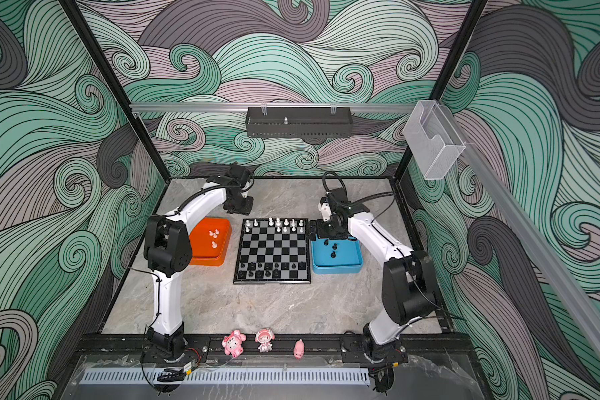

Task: Set up the chess pieces on the board
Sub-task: 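Open the left gripper to release the white pawn and raise it, then move the left gripper over the orange tray while the right shifts above the blue tray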

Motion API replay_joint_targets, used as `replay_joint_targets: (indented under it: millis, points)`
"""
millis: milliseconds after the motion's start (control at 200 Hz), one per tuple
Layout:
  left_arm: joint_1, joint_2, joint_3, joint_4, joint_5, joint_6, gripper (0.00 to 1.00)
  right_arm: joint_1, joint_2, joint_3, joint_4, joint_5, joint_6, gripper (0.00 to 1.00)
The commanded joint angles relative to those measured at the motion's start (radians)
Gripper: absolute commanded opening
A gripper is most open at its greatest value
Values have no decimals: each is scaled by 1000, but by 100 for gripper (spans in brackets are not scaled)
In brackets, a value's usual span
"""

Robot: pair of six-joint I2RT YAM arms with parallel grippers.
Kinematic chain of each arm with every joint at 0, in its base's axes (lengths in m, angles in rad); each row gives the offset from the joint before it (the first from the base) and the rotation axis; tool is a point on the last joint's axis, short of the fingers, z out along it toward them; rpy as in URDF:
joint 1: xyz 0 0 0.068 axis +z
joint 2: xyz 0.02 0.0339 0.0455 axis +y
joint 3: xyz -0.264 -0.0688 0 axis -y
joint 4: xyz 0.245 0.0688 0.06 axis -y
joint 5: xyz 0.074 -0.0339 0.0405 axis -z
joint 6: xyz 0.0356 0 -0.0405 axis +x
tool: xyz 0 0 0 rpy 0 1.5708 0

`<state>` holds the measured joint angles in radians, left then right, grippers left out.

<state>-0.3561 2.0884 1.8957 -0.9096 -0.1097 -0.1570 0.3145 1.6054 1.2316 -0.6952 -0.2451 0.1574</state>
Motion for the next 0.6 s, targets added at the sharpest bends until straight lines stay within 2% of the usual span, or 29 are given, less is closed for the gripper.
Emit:
replay_joint_targets:
  millis: [0,225,510,595]
  points:
    - [-7,-90,-9,-35,-61,8,46,8,-33,23,-26,7,7,97]
    - [29,-218,-100,-30,-64,10,54,52,-31,66,-55,45,10,97]
    - [171,-361,-248,0,36,-37,66,132,9,124,-67,91,28,97]
    - [219,-387,-286,-9,44,-69,73,154,29,145,-69,100,33,97]
